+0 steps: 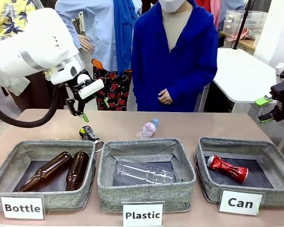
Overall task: Sort the can waste into the basket.
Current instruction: Pick up the can waste from the table and place it in the right Fabric basket.
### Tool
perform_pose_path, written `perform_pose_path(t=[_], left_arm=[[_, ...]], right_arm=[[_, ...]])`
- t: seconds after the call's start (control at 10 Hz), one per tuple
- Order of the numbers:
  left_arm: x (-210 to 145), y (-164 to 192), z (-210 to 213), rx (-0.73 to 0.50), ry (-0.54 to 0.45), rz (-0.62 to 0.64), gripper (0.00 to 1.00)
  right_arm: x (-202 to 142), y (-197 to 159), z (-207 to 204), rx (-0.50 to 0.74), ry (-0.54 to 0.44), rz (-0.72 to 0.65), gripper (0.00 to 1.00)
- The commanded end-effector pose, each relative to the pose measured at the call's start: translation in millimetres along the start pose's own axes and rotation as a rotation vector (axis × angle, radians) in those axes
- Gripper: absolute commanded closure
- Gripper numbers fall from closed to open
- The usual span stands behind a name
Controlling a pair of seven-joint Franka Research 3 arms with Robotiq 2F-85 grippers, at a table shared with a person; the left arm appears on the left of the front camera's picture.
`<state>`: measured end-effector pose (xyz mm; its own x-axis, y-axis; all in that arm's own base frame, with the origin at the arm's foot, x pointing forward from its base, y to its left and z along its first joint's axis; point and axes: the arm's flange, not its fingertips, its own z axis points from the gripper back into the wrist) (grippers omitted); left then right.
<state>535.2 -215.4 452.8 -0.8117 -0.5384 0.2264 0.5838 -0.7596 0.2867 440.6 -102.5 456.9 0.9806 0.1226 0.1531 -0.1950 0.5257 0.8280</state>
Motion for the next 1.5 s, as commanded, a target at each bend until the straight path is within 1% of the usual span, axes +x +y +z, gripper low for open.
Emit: perform_pose_path(t=[0.0,0.2,0.3,0.4,0.5,0.6,0.7,0.9,1.0,1.1,1.2,1.3,1.4], left_arm=[[-4.1,-5.5,6.3,0.009,0.022,0.055,0.00],[-4.1,-5.5,6.3,0.009,0.022,0.055,0.00],[-2.4,-0.5,1.5,0.003,0.002,0.013,0.00],[-14.7,-7.2,-0.7,0.025,0.008,-0.038,0.00],[-24.6,-11.8,-5.1,0.020,0.016,-0.103,0.00],[-33.3,-15.6,-12.5,-0.014,0.049,-0.067,0.00],[-43.5,-23.1,-21.6,-0.087,0.047,-0.037,0.00],[-58.4,-33.7,-43.1,-0.148,0.049,-0.021,0.00],[-63.7,-34.4,-55.4,-0.175,0.071,0.022,0.00],[-67.2,-33.3,-68.1,-0.211,0.070,0.037,0.00],[-74.0,-29.0,-84.0,-0.231,0.050,0.056,0.00],[-79.5,-23.3,-97.2,-0.237,0.055,0.093,0.00],[-83.9,-19.0,-108.6,-0.254,0.028,0.092,0.00]], right_arm=[[-1.2,1.9,3.1,-0.002,0.003,0.021,0.00],[-1.2,1.9,3.1,-0.002,0.003,0.021,0.00],[-1.2,1.9,3.1,-0.002,0.003,0.021,0.00],[-1.2,1.9,3.1,-0.002,0.003,0.021,0.00],[-1.2,1.9,3.1,-0.002,0.003,0.021,0.00],[-1.2,1.9,3.1,-0.002,0.003,0.021,0.00],[-1.2,1.9,3.1,-0.002,0.003,0.021,0.00],[-1.2,1.9,3.1,-0.002,0.003,0.021,0.00],[-1.2,1.9,3.1,-0.002,0.003,0.021,0.00],[-1.2,1.9,3.1,-0.002,0.003,0.021,0.00],[-1.2,1.9,3.1,-0.002,0.003,0.021,0.00],[-1.2,1.9,3.1,-0.002,0.003,0.021,0.00],[-1.2,1.9,3.1,-0.002,0.003,0.021,0.00]])
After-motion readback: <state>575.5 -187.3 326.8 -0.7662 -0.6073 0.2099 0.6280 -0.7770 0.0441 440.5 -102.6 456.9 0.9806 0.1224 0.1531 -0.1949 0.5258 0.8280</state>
